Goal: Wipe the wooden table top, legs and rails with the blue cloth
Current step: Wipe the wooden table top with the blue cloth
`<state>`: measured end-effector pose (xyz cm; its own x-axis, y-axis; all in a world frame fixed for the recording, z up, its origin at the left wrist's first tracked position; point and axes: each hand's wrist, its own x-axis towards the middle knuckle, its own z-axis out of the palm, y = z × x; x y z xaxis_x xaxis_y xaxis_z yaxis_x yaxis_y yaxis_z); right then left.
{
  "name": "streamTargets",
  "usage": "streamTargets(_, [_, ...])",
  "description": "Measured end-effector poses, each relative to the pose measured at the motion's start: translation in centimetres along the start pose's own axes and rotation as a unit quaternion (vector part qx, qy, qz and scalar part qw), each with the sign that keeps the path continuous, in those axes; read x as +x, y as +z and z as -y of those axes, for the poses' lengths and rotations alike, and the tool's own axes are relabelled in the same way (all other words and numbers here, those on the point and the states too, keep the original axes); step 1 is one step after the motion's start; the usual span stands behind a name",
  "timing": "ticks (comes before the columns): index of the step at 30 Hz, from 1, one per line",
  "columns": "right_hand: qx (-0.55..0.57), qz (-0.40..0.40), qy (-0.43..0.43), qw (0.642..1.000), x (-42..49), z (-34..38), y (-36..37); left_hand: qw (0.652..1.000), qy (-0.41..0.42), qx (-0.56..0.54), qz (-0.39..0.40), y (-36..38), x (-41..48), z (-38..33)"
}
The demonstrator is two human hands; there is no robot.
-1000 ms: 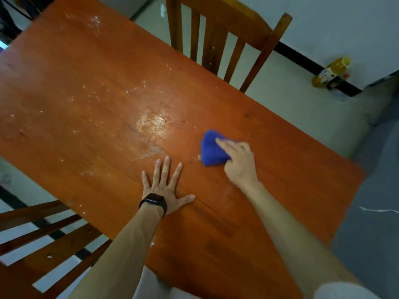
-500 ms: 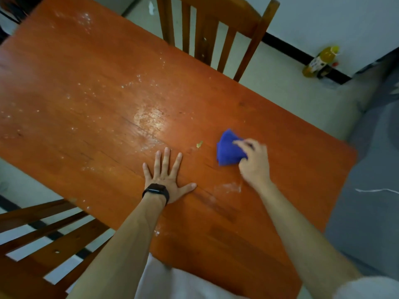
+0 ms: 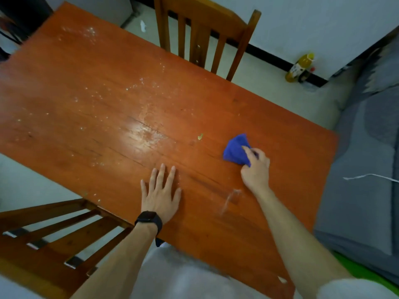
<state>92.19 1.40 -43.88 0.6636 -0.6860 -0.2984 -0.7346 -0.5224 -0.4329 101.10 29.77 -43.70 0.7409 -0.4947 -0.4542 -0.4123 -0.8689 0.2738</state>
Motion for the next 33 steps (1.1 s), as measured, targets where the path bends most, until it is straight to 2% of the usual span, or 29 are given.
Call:
streamTargets(2, [0.012,0.034,-0.053,0.998,-5.3,0.7,2.8,0.999,-0.032,-0.011,0.021,0.3,-2.3,1.0])
streamTargets(6, [0.032,0.204,-0.127,0.97,-12.8,2.2,3.9,0.995,-0.069,-0.022,0.061,0.9,-6.4,2.1])
streamTargets(8, [0.076,0.233,-0.11,0.963,-12.2,3.0,2.3,0.995,-0.053,-0.003,0.09,1.2,-7.6,2.5])
streamTargets(10, [0.104,0.154,-0.087,0.979,-9.5,3.1,0.3,0.993,-0.031,0.013,0.115,1.4,-8.2,2.8])
streamTargets(12, [0.069,0.054,-0.08,0.993,-6.2,1.8,-1.0,0.991,-0.021,0.024,0.131,1.7,-8.2,3.1])
streamTargets(13, [0.043,0.034,-0.057,0.997,-5.1,1.0,-1.2,0.99,-0.017,0.03,0.134,1.8,-8.1,3.3])
streamTargets(16, [-0.027,0.025,0.015,0.999,-6.2,-0.9,0.8,0.988,-0.012,0.041,0.146,2.0,-7.8,3.7])
streamTargets(19, [-0.027,0.024,-0.048,0.998,-12.9,-1.6,4.4,0.986,-0.007,0.039,0.16,2.3,-8.1,4.2])
streamTargets(23, [0.028,0.169,-0.129,0.977,-20.9,-0.3,6.0,0.984,0.004,0.053,0.172,2.2,-7.9,4.7])
streamTargets(25, [0.076,0.208,-0.111,0.969,-21.1,0.5,5.1,0.983,0.007,0.054,0.176,2.3,-7.9,4.7])
streamTargets(26, [0.123,0.187,-0.075,0.972,-20.2,0.7,4.5,0.983,0.01,0.053,0.173,2.4,-7.9,4.7])
streamTargets(28, [0.169,0.088,-0.024,0.981,-17.1,0.7,3.1,0.984,0.015,0.055,0.169,2.7,-7.8,4.6])
streamTargets(30, [0.125,0.006,-0.011,0.992,-13.7,-0.2,2.1,0.984,0.019,0.059,0.166,2.8,-7.7,4.6])
streamTargets(33, [0.003,-0.004,0.043,0.999,-11.9,-1.8,2.3,0.984,0.022,0.068,0.164,3.0,-7.7,4.8])
